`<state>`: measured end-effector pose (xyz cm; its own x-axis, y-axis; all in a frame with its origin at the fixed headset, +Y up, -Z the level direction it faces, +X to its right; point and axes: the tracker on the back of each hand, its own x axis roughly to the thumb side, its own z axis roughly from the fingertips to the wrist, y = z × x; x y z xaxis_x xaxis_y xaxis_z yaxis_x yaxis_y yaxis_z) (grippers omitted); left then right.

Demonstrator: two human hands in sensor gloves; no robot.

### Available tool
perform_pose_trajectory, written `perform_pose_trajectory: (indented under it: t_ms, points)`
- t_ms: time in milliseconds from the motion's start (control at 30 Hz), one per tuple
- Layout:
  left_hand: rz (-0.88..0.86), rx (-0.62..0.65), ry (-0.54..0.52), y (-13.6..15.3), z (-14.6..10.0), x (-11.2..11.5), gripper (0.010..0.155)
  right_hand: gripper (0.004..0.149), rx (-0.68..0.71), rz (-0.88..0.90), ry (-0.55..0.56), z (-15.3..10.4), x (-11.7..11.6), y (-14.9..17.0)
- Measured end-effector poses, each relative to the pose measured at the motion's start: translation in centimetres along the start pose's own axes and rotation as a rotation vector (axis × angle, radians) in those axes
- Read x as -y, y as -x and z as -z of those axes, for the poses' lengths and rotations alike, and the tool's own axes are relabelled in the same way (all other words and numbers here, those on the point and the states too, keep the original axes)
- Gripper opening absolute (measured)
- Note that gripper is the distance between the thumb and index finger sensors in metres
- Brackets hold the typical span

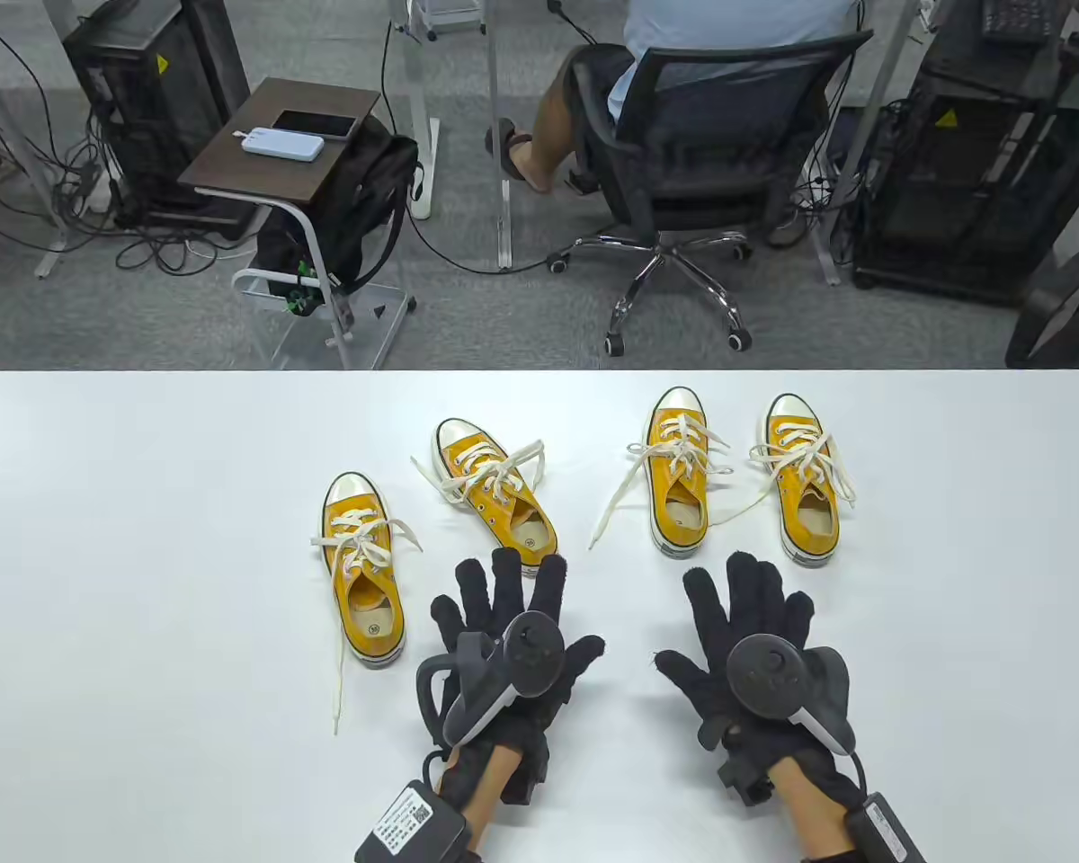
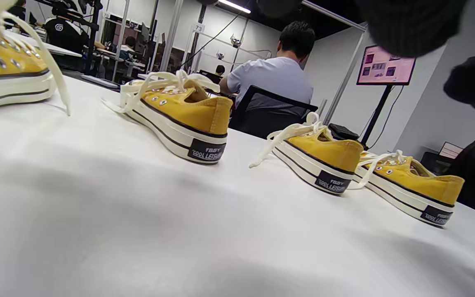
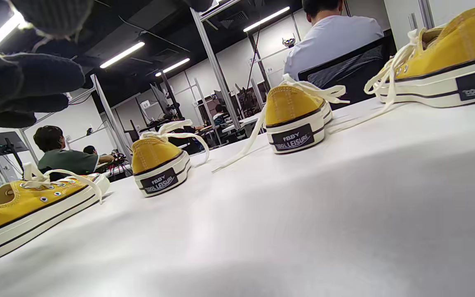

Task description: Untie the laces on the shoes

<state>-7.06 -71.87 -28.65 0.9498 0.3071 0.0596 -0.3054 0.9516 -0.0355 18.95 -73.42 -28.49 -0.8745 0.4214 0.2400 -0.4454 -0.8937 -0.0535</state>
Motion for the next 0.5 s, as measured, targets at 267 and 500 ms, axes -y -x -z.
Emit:
perform_pose_trajectory:
  t_ms: [267, 500]
  points:
    - [-0.09, -0.031, -0.009, 1.0, 0.0, -0.7, 0.088, 0.085, 0.001, 0.01, 0.008, -0.1, 0.2, -0.1]
    - [-0.148, -0.071, 0.045, 1.6, 0.1, -0.9, 0.088, 0.085, -0.018, 0.016, -0.001, -0.2, 0.3, 0.0]
